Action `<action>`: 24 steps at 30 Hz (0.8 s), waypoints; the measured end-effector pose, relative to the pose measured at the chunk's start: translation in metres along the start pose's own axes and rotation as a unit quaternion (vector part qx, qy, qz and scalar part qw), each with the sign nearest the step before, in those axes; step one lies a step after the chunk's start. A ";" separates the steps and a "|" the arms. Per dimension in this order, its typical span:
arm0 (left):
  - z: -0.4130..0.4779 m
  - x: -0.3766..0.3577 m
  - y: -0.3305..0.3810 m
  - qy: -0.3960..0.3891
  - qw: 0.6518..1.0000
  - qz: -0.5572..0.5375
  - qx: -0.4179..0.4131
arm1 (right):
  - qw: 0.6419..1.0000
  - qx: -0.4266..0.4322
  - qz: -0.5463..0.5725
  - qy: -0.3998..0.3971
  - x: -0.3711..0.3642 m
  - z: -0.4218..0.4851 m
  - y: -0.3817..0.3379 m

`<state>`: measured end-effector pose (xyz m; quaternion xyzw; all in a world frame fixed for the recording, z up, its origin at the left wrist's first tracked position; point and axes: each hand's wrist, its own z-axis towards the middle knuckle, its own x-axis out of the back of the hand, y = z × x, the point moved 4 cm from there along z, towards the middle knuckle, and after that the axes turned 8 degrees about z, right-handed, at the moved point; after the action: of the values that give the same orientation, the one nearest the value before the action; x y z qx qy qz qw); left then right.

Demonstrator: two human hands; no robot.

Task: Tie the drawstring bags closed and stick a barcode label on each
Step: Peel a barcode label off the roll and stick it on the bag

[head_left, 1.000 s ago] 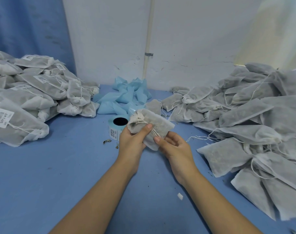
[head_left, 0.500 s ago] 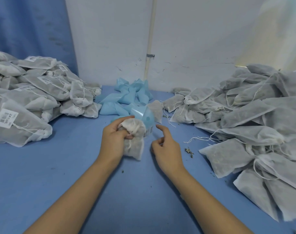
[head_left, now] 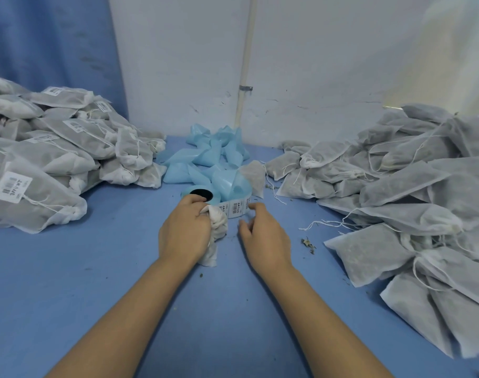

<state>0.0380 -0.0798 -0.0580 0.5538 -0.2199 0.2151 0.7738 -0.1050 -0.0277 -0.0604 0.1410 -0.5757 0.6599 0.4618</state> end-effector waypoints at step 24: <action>0.000 -0.001 -0.002 -0.007 0.999 0.047 -0.018 | 0.995 -0.029 0.018 0.097 0.012 -0.001 0.009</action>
<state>0.0377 -0.0809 -0.0599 0.5304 -0.2553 0.2432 0.7709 -0.1184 -0.0208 -0.0579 0.0525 -0.5495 0.6615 0.5076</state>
